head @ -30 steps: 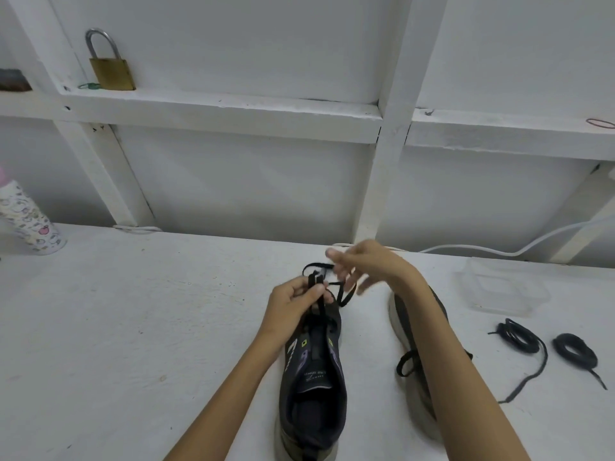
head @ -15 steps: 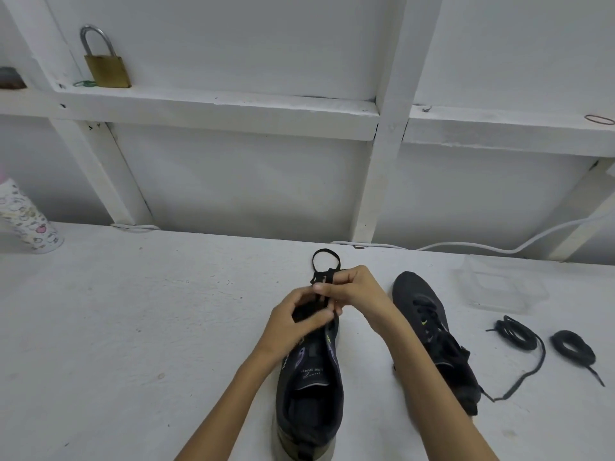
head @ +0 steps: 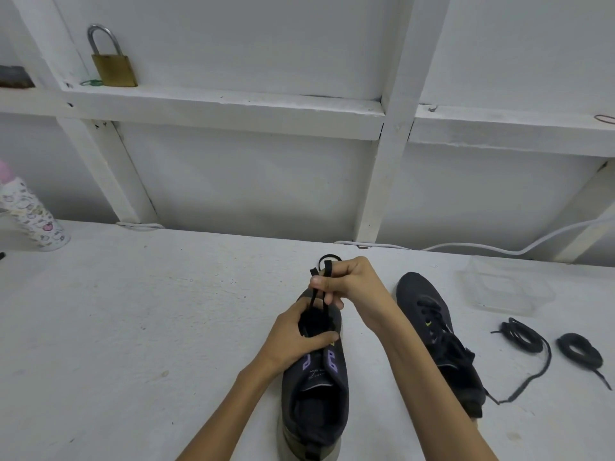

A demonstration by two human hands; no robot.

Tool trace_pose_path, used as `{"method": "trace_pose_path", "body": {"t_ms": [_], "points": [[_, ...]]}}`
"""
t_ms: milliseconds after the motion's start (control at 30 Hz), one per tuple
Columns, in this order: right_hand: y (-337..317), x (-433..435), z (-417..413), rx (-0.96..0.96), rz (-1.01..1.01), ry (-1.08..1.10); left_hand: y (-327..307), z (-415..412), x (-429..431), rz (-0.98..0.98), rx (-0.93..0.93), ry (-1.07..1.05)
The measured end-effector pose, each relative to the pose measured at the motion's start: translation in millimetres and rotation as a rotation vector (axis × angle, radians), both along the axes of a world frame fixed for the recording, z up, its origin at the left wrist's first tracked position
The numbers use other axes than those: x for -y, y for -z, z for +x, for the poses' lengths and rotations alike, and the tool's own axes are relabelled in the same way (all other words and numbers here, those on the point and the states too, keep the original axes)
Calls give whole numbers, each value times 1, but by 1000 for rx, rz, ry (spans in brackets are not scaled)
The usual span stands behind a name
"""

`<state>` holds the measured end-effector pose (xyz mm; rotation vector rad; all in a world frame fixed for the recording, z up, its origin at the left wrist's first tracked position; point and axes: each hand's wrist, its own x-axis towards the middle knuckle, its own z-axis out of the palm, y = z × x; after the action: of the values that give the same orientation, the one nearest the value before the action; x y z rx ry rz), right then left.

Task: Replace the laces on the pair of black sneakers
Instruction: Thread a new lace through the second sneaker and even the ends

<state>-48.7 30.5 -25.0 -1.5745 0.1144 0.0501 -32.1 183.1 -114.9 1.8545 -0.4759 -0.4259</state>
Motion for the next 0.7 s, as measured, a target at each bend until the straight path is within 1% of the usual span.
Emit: {"method": "trace_pose_path", "body": {"t_ms": [67, 167, 300, 367, 433, 500, 533, 700], "points": [[0, 2, -1, -12, 16, 5, -1, -2, 1, -43, -4, -23], [0, 3, 0, -25, 1, 38, -4, -7, 2, -188, -17, -66], [-3, 5, -2, 2, -10, 74, -18, -14, 8, -353, -8, -46], [-6, 6, -4, 8, -51, 98, -26, -13, 10, -386, -4, -27], [-6, 8, -5, -12, -123, 158, -31, -11, 9, -378, -14, -26], [-4, 14, -5, -44, -232, 219, -34, -9, 5, -383, -18, -90], [0, 19, -6, -47, -310, 248, -35, -7, 1, -394, -10, -159], [16, 52, -21, -42, -826, 401, -35, 14, -40, -573, -31, -547]]}}
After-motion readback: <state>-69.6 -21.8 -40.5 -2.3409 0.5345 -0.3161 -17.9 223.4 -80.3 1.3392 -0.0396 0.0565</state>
